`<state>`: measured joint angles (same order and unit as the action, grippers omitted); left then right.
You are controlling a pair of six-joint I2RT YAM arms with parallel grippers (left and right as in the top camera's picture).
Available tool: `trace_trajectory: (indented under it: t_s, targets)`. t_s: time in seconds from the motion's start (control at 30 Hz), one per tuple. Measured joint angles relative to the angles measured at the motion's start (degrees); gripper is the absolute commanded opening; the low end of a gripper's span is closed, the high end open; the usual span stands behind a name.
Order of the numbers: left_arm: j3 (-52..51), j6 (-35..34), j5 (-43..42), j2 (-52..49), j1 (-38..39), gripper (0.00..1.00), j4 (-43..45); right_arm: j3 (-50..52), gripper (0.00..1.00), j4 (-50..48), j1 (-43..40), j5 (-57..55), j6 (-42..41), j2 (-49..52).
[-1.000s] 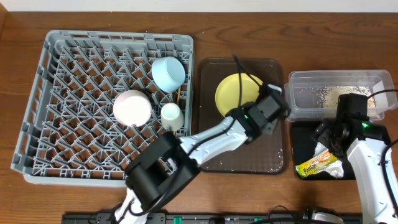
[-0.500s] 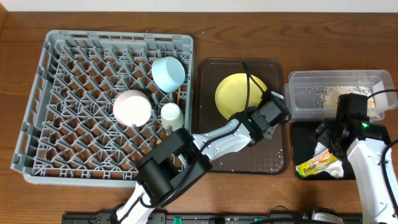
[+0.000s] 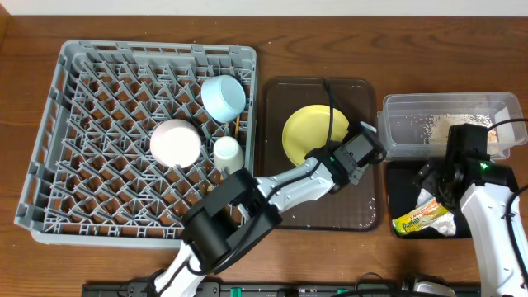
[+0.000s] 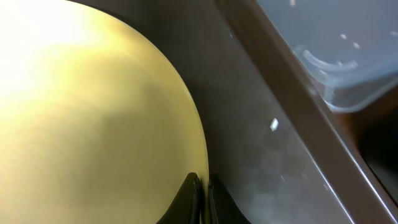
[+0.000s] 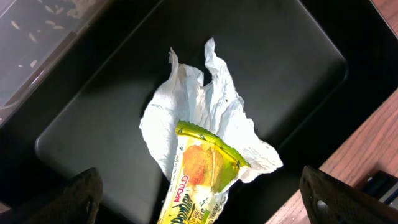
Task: Sort waste into correct bins and load items into the dishwasher rack
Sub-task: 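Carry the yellow plate to the rack and stand it upright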
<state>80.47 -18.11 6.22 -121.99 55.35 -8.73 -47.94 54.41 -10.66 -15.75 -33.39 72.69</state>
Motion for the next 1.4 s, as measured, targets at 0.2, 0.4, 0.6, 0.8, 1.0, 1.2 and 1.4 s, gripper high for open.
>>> trace_trajectory:
  t_s: [0.2, 0.4, 0.6, 0.8, 1.0, 1.2, 1.4]
  targets:
    - [-0.2, -2.6, -2.7, 9.2, -0.2, 0.06, -3.2, 0.0, 0.99, 0.0, 0.0, 0.0, 0.0, 0.0]
    - [-0.2, -6.1, -10.4, 26.5, -4.4, 0.06, -5.2, 0.0, 0.99, 0.0, 0.0, 0.0, 0.0, 0.0]
    - [-0.2, -11.9, -27.8, 38.8, -23.4, 0.06, -9.0, 0.0, 0.99, 0.0, 0.0, 0.0, 0.0, 0.0]
    - [-0.2, -19.1, -51.9, 38.0, -49.0, 0.06, -8.8, 0.0, 0.99, 0.0, 0.0, 0.0, 0.0, 0.0]
    - [-0.2, -25.2, -69.3, 31.1, -65.0, 0.06, -4.9, 0.0, 0.99, 0.0, 0.0, 0.0, 0.0, 0.0]
    - [-0.2, -27.2, -77.2, 23.2, -69.6, 0.06, -4.7, 0.0, 0.99, 0.0, 0.0, 0.0, 0.0, 0.0]
    - [-0.2, -26.2, -79.4, 18.4, -69.9, 0.06, -4.8, 0.0, 0.99, 0.0, 0.0, 0.0, 0.0, 0.0]
